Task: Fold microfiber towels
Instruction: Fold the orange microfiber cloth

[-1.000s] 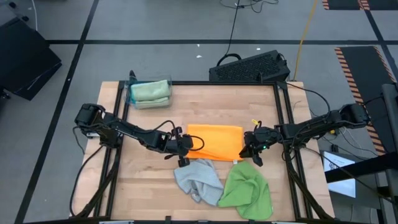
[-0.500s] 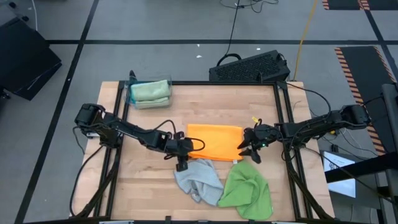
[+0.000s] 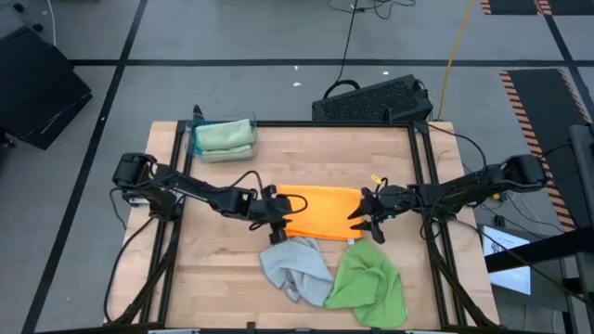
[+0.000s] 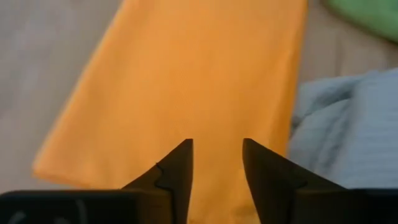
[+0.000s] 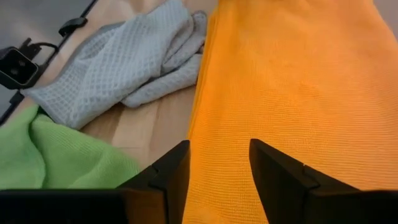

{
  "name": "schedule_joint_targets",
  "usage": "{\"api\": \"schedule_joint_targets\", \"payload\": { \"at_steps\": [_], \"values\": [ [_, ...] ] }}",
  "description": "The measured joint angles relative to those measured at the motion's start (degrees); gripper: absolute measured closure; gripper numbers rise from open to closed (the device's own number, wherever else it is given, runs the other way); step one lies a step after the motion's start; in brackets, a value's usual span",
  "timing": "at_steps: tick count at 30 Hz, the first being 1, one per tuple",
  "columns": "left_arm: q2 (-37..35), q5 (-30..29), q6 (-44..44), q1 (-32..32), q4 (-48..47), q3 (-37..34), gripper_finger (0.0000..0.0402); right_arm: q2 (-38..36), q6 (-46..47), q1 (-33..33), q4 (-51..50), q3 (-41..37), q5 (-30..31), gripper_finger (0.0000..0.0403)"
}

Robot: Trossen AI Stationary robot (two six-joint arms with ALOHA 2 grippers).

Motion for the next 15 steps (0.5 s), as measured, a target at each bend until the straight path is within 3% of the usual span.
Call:
{"api": "schedule_joint_targets", "payload": {
  "at_steps": [7, 15],
  "values": [
    [5.62, 5.03, -0.93, -1.47, 0.72, -0.02, 0.0318, 7.49, -3.24, 0.02, 4.23, 0.0, 0.03, 0.0287],
    [8.76, 7.14, -3.18, -2.2, 2.12, 0.02, 0.0332, 14.65, -5.46, 0.1, 7.62, -0.06, 2.75, 0.0322]
  ]
}}
